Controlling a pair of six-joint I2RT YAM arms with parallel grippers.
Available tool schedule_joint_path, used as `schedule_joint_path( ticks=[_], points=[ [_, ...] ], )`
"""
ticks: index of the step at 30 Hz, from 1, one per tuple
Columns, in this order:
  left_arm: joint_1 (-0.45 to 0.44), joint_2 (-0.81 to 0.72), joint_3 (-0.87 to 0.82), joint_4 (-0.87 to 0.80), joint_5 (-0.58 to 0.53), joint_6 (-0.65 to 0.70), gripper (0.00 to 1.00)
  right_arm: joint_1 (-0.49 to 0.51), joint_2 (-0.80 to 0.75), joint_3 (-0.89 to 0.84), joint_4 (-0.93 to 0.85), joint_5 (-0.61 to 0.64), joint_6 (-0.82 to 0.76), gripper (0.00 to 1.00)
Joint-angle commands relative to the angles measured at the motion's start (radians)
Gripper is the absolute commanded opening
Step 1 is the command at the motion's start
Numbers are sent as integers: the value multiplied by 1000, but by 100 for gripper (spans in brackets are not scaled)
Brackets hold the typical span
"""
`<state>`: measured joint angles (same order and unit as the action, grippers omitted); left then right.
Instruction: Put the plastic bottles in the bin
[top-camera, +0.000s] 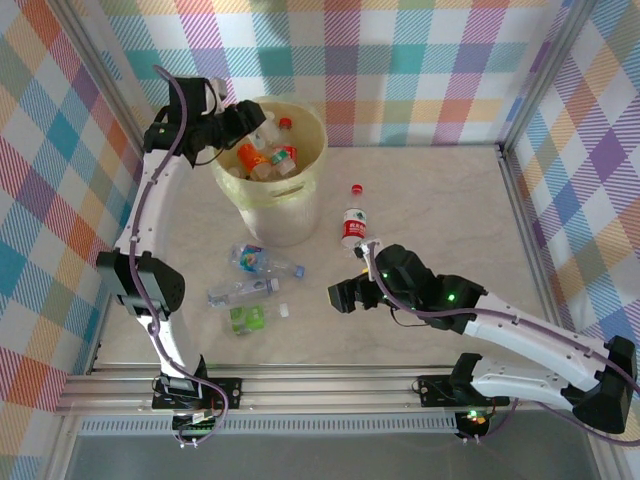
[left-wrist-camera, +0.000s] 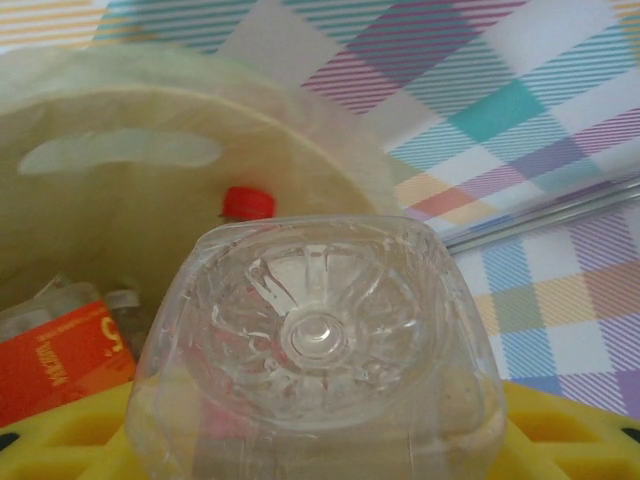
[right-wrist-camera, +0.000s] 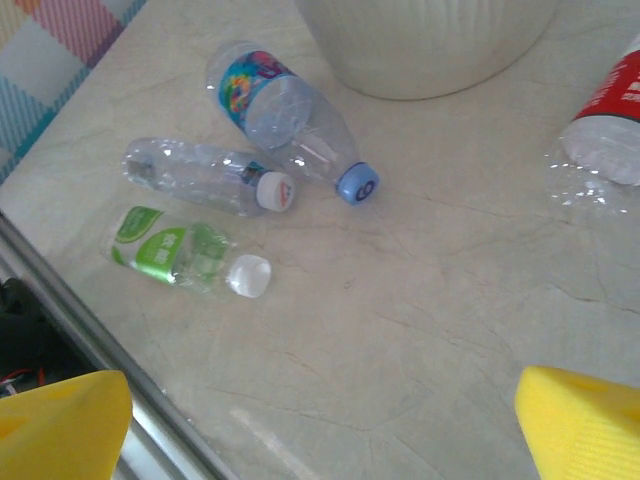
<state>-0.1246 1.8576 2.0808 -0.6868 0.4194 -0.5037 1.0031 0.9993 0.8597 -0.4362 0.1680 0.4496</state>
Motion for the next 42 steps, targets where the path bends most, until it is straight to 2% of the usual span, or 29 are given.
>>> schedule_joint_path(
  ticks=[1, 7, 13, 15, 23, 26, 33, 38, 42],
  points=[
    [8, 5, 21, -26, 57, 28, 64, 6, 27, 33, -20, 76, 33, 96],
    [7, 9, 7, -76, 46, 48, 72, 2, 83, 91, -41, 128, 51, 94],
    [8, -13, 19, -101, 44, 64, 95, -4, 100, 88, -27, 128, 94, 91],
    [8, -29, 28, -103, 50, 66, 100, -9, 109, 90, -29, 125, 101, 90],
    [7, -138, 29, -77, 119, 76, 100, -63, 127, 73, 1, 64, 133, 80],
    [7, -214, -21, -41, 156, 105, 100, -104, 135, 61, 23, 30, 143, 75],
    [-1, -436, -262, 55, 281, 173, 100, -214, 193, 62, 53, -50, 131, 65],
    [-18, -619, -505, 115, 333, 178, 100, -278, 272, 94, 45, -90, 128, 64],
    [-64, -750, -686, 142, 365, 166, 100, -313, 355, 125, 42, -100, 129, 64]
  ],
)
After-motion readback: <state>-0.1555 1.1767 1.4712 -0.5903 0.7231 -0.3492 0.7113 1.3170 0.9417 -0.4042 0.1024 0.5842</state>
